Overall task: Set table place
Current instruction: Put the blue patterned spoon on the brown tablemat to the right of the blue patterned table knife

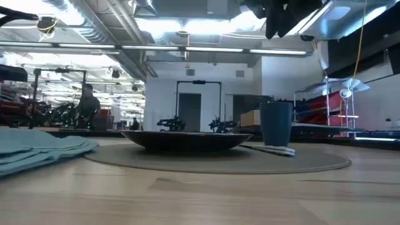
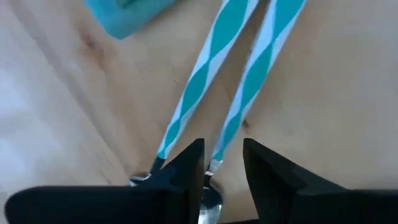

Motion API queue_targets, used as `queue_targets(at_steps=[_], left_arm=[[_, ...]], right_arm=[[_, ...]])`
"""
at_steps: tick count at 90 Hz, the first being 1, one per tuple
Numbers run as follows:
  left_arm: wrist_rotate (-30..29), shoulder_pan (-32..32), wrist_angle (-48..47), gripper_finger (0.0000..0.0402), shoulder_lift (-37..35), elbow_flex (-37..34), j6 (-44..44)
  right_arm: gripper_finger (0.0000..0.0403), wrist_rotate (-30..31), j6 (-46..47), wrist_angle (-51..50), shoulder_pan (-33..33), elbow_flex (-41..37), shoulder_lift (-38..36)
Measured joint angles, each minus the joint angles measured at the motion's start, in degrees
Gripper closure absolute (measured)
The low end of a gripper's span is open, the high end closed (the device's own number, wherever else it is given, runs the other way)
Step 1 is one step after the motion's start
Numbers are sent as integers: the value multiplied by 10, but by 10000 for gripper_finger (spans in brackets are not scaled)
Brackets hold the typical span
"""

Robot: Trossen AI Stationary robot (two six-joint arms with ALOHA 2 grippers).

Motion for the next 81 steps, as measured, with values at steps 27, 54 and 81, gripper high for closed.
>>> queue_targets(at_steps=[27, 54, 81], left_arm=[[3, 0, 40, 311, -1, -39, 15], [-4, -1, 11, 393, 0, 6, 19], [-54, 0, -108, 401, 0, 111, 93]], right_arm=[[315, 0, 1, -2, 0, 0, 0], [315, 0, 0, -2, 0, 0, 0], [315, 0, 1, -14, 0, 0, 0]])
